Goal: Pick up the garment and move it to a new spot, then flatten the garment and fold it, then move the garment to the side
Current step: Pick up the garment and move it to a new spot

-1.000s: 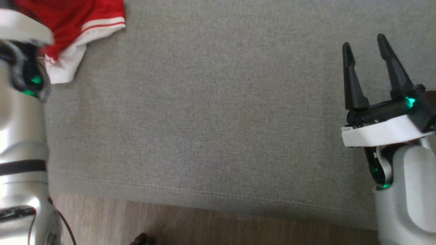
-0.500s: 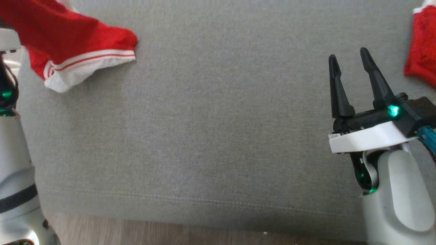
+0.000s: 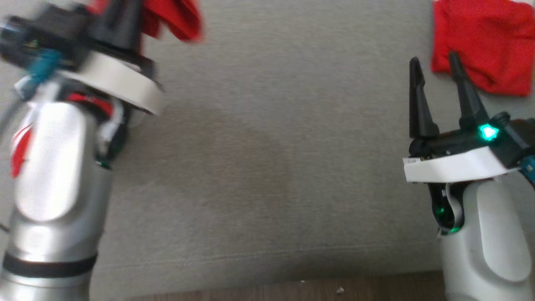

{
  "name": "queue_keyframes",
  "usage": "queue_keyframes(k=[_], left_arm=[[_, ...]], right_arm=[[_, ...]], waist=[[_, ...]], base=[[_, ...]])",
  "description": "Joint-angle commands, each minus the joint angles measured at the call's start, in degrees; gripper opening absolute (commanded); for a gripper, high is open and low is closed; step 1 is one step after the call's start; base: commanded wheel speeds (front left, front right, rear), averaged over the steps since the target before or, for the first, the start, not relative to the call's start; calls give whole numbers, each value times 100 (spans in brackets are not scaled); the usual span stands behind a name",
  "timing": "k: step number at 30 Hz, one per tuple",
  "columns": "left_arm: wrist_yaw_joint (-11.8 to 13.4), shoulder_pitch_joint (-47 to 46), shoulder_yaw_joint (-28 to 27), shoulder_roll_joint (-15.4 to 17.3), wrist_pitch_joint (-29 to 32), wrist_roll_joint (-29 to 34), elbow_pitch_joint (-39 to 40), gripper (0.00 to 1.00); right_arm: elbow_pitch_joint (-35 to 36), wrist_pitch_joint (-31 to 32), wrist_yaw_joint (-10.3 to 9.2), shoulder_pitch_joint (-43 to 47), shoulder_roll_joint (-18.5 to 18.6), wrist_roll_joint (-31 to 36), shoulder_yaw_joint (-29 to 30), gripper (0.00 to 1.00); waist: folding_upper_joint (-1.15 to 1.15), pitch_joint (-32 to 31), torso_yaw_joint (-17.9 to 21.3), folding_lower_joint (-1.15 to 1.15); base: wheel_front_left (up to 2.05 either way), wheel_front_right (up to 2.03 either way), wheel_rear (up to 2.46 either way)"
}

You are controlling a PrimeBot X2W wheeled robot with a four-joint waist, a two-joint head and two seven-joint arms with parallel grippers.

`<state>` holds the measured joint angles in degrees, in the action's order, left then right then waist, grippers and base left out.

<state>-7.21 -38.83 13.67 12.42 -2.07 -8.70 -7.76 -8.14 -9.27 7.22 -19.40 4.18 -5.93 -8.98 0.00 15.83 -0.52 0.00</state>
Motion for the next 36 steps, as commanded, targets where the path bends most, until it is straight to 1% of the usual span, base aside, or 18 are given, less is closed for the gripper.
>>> queue_keyframes(k=[1,2,7,10,12,15,17,19,22,26,32,36], left_arm=[[-21,-250,92,248,75,51,163,0],[-21,-250,92,248,75,51,163,0],[-25,-541,1063,123,109,-131,-161,0],[-26,-774,1537,-84,20,-206,-475,0],[-26,-932,1764,-281,-74,-231,-706,0],[-26,-1116,2056,-580,-244,-244,-1079,0],[-27,-1179,2275,-709,-324,-228,-1358,0],[-27,-1205,2503,-796,-406,-208,-1622,100],[-27,-1190,2689,-874,-515,-313,-1927,100],[45,-1176,2689,-908,-740,-444,-2140,100],[232,-1050,2456,-839,-1022,-630,-2116,100],[459,-793,2193,-646,-1152,-751,-1865,100]], right_arm=[[267,-58,26,-273,-105,-53,-120,100],[267,-58,26,-273,-105,-53,-120,100],[421,-118,26,-435,-125,-196,-127,100],[434,-182,26,-501,-128,-395,-137,100],[407,-226,26,-520,-128,-471,-138,100],[368,-296,26,-536,-129,-567,-180,100],[334,-336,26,-541,-129,-614,-202,100],[298,-370,26,-542,-129,-644,-200,100],[248,-411,26,-537,-129,-656,-165,100],[205,-438,26,-514,-130,-608,-88,100],[179,-367,26,-451,-130,-416,23,100],[197,-233,26,-338,-130,-225,53,100]], waist=[[0,220,402,0],[0,220,402,0],[0,448,944,0],[0,543,1248,0],[0,603,1408,0],[0,667,1596,0],[0,688,1678,0],[0,695,1713,0],[0,676,1685,0],[0,582,1459,0],[0,306,883,0],[0,96,457,0]], base=[[0,0,0],[0,0,0],[0,0,0],[0,0,0],[0,0,0],[0,0,0],[0,0,0],[0,0,0],[0,0,0],[0,0,0],[0,0,0],[0,0,0]])
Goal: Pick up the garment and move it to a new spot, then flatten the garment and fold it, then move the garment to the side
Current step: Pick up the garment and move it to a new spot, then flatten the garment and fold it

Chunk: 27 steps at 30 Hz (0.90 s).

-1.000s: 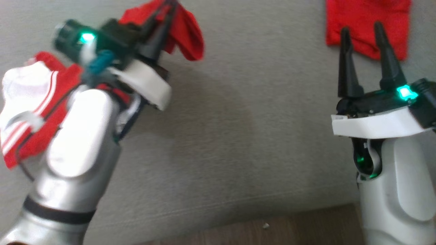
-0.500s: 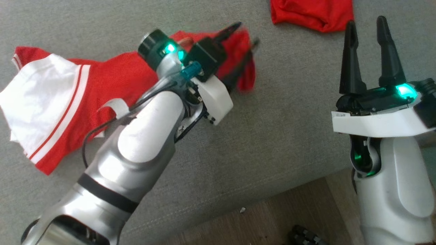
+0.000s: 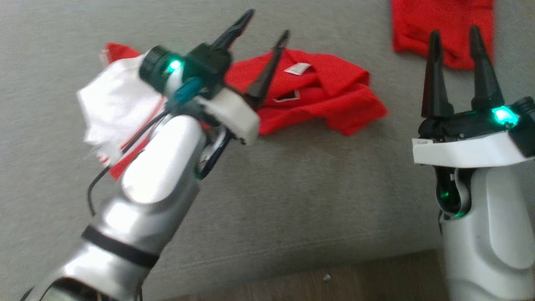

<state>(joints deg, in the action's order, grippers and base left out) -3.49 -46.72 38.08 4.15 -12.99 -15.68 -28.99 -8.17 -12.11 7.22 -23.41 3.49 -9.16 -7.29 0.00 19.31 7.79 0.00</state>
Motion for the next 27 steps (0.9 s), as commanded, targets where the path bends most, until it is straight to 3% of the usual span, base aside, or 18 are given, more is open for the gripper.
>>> queue_keyframes(k=[1,6,12,18,27], left_arm=[[157,98,-339,252,-84,-95,337,100],[524,1101,-959,691,-175,-484,932,100],[706,2051,-1423,843,-197,-680,1518,100],[734,3054,-2056,521,-199,-576,2246,100],[477,3434,-2563,170,-200,-273,2110,100]], right_arm=[[202,86,26,99,-61,143,-123,100],[186,205,26,415,-43,330,-116,100],[171,255,26,735,-32,343,-83,100],[156,275,26,984,-38,308,-97,100],[167,310,26,998,-51,260,-163,100]], waist=[[0,-308,-465,0],[0,-606,-889,0],[0,-760,-1115,0],[0,-887,-1227,0],[0,-951,-1169,0]], base=[[0,0,0],[0,0,0],[0,0,0],[0,0,0],[0,0,0]])
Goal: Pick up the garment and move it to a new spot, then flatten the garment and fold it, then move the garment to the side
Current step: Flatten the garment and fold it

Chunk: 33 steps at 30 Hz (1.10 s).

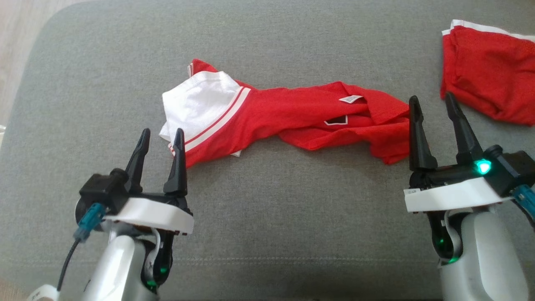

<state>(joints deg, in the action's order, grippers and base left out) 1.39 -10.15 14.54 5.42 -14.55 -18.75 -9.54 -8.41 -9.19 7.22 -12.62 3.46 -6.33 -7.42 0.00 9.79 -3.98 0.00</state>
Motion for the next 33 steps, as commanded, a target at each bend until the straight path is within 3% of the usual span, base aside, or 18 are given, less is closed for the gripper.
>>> queue_keyframes(k=[1,7,14,24,29,30,31,33], left_arm=[[-32,-229,-245,27,-44,59,113,100],[-35,-322,-395,-11,-39,73,-530,100],[-96,-778,-269,139,534,105,-1384,100],[160,-1166,-362,160,750,58,-1956,100],[129,-1264,-306,178,815,59,-2132,100],[94,-1283,-294,179,815,42,-2162,36],[71,-1300,-285,179,790,33,-2174,0],[50,-1335,-280,194,677,36,-2148,0]], right_arm=[[190,18,26,-85,-48,-24,-157,100],[181,5,26,-109,-53,-46,-242,100],[187,-24,26,-189,-56,-64,-301,100],[94,-120,26,-306,-57,-130,-291,100],[68,-139,26,-346,-57,-144,-275,100],[60,-144,26,-352,-57,-148,-273,100],[51,-149,26,-356,-57,-152,-271,100],[31,-159,26,-359,-57,-159,-262,100]], waist=[[0,0,23,0],[0,91,146,0],[0,369,298,0],[0,595,440,0],[0,626,463,0],[0,628,466,0],[0,626,467,0],[0,612,462,0]], base=[[0,0,0],[0,0,0],[0,0,0],[0,0,0],[0,0,0],[0,0,0],[0,0,0],[0,0,0]])
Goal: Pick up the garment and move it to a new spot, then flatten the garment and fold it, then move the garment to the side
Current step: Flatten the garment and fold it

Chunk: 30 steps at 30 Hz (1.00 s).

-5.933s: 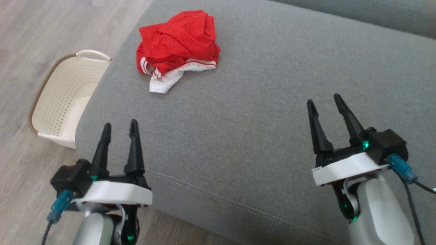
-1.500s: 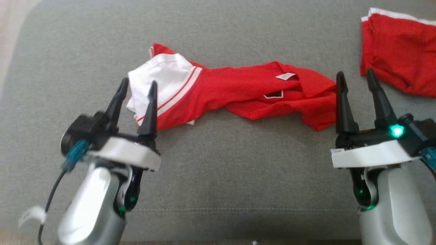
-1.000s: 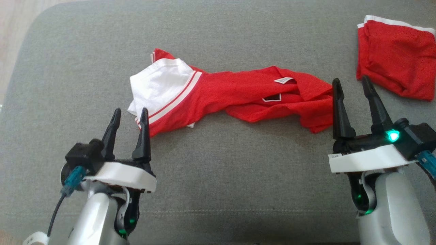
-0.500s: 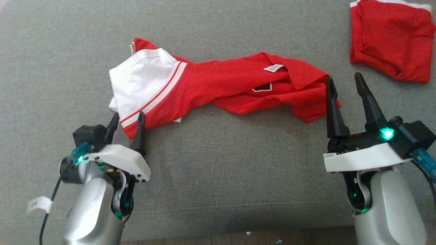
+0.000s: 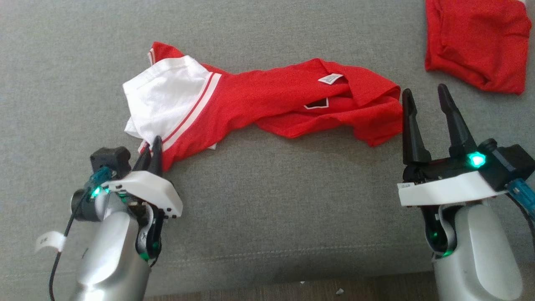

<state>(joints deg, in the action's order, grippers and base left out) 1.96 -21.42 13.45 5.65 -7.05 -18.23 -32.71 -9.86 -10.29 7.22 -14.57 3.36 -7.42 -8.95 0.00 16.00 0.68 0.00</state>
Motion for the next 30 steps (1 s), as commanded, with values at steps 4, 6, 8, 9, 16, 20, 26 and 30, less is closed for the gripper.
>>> queue_keyframes(k=[4,6,8,9,16,20,26,30], left_arm=[[-24,-248,-158,241,-397,48,372,0],[-15,-263,-182,273,-505,59,548,0],[9,-293,-210,322,-575,85,762,0],[15,-313,-220,350,-600,100,881,0],[-58,-884,-172,783,-526,401,1913,0],[-236,-1697,-99,1218,-24,664,2305,0],[-631,-3315,-2,1846,719,970,1961,0],[-806,-4248,212,2135,959,1149,1318,0]], right_arm=[[135,-71,26,-144,-47,-68,-92,100],[114,-77,26,-132,-47,-76,-87,100],[93,-83,26,-133,-47,-87,-89,100],[84,-85,26,-138,-48,-94,-96,100],[93,-111,26,-254,-48,-172,-212,100],[109,-151,26,-413,-48,-232,-297,100],[135,-263,26,-795,-48,-444,-571,100],[118,-360,26,-1011,-48,-652,-782,100]], waist=[[0,-67,-29,0],[0,-101,-48,0],[0,-130,-60,0],[0,-141,-61,0],[0,-35,75,0],[0,188,283,0],[0,693,765,0],[0,989,1099,0]], base=[[0,0,0],[0,0,0],[0,0,0],[0,0,0],[0,0,0],[0,0,0],[0,0,0],[0,0,0]])
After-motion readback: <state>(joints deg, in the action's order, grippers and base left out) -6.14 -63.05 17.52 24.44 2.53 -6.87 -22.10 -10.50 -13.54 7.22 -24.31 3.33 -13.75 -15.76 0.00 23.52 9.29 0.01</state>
